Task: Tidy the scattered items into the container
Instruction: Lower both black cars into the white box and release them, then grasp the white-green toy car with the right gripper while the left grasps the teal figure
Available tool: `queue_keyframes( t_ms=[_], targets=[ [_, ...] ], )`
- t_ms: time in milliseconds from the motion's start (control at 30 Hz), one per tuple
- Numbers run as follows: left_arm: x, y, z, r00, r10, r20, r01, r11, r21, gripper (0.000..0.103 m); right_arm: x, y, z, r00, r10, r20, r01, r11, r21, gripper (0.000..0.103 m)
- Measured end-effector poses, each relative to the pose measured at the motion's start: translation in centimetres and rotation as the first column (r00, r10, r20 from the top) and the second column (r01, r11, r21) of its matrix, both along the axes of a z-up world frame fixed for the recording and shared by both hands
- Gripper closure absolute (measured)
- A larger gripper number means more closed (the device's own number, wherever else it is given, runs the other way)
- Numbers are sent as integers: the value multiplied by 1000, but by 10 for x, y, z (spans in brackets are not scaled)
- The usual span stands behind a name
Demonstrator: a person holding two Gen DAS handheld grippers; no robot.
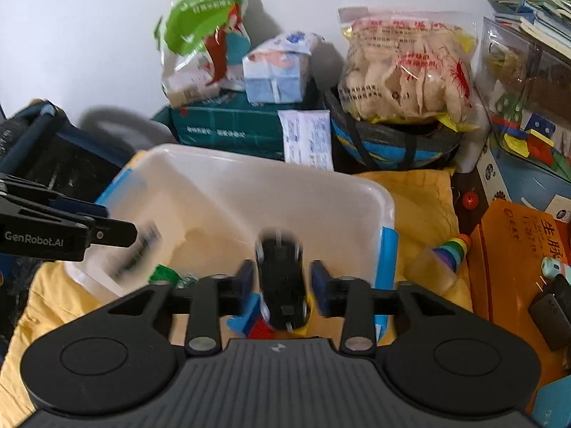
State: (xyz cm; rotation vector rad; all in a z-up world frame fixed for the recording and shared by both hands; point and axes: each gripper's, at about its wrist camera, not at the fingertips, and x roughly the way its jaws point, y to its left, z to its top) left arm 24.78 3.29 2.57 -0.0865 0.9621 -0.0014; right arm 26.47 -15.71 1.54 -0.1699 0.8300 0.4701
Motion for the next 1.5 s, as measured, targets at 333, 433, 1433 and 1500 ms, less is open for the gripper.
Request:
queue_keyframes(
  t_ms=[333,433,1433,1500],
  targets=[
    [-41,-3,8,996,-31,84,29,999,29,52,-29,-5,9,999,36,39,-38,998,47,41],
    [-71,-11,1,992,-64,111,60,997,40,49,-54,-12,9,996,59,62,-63,996,60,41],
    [-160,-46,-130,993,-115,9,115,992,57,49,-245,-14,-120,965,254,-64,-257,966,-39,39],
    [-154,-49,-133,993,-115,5,115,992,58,49,-247,-13,-118,966,252,-55,-254,966,-45,38]
  ],
)
